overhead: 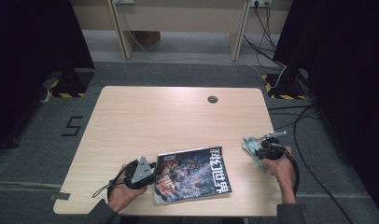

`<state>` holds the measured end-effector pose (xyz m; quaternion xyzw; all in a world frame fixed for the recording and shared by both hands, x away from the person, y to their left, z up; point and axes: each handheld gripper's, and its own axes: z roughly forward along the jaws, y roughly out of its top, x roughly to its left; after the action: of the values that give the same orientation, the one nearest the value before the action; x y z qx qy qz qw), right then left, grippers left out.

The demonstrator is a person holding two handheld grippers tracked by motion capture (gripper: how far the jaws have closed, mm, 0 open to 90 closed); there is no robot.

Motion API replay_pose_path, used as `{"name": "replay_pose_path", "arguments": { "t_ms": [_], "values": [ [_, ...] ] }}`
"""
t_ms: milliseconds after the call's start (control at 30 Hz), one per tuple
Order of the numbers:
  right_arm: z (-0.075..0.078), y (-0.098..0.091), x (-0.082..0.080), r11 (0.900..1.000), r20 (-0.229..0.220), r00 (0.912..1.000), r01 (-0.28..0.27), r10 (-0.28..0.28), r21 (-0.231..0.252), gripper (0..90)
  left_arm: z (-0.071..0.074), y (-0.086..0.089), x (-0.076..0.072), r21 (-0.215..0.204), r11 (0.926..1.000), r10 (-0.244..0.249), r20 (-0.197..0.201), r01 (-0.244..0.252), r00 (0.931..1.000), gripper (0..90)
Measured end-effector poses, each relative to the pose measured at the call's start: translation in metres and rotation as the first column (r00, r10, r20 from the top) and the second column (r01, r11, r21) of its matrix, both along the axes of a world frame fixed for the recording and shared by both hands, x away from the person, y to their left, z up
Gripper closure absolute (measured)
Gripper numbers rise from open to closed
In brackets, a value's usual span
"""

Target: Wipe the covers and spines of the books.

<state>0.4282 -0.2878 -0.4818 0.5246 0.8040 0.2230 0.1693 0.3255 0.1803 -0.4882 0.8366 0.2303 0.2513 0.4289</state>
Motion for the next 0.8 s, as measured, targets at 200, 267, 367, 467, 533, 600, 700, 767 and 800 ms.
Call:
{"name": "replay_pose_path", "arguments": {
  "t_ms": [200,267,367,467,533,600,700,767,800],
  "values": [
    [0.001,0.000,0.000,0.9999,-0.002,0.9999,0.014,-0.014,0.007,69.2,0.000,0.000,0.000,0.002,1.0000,-0.002,0.003,0.002,1.0000,72.9],
    [0.006,0.000,0.000,0.9994,0.017,0.9995,0.027,-0.027,0.019,64.4,0.000,0.000,0.001,0.002,1.0000,-0.001,0.001,0.001,1.0000,72.9],
    [0.015,0.002,-0.001,0.9991,0.057,0.9982,0.017,-0.019,0.038,60.5,0.000,0.000,0.000,0.001,1.0000,-0.001,0.002,0.001,1.0000,72.8],
    [0.023,0.010,-0.002,0.9987,0.091,0.9958,-0.017,0.013,0.048,56.3,0.000,0.000,0.001,0.002,1.0000,-0.002,-0.001,0.002,1.0000,72.9],
    [0.026,0.017,-0.003,0.9967,0.107,0.9934,-0.048,0.041,0.066,54.6,0.000,0.000,0.000,0.002,1.0000,-0.001,0.002,0.001,1.0000,72.9],
    [0.030,0.029,-0.003,0.9922,0.118,0.9896,-0.093,0.083,0.083,54.0,0.000,0.000,0.001,0.004,1.0000,-0.004,0.001,0.004,1.0000,72.8],
    [0.034,0.047,-0.004,0.9827,0.137,0.9799,-0.159,0.146,0.095,51.8,0.000,0.000,0.001,0.001,1.0000,-0.001,0.000,0.001,1.0000,72.9],
    [0.038,0.060,-0.005,0.9745,0.148,0.9713,-0.201,0.186,0.099,50.7,0.000,0.000,0.001,0.004,1.0000,-0.003,0.004,0.003,1.0000,72.9],
    [0.039,0.066,-0.006,0.9691,0.156,0.9657,-0.225,0.208,0.101,50.5,0.000,0.000,0.001,0.004,1.0000,-0.005,0.001,0.005,1.0000,72.9]
  ]
}}
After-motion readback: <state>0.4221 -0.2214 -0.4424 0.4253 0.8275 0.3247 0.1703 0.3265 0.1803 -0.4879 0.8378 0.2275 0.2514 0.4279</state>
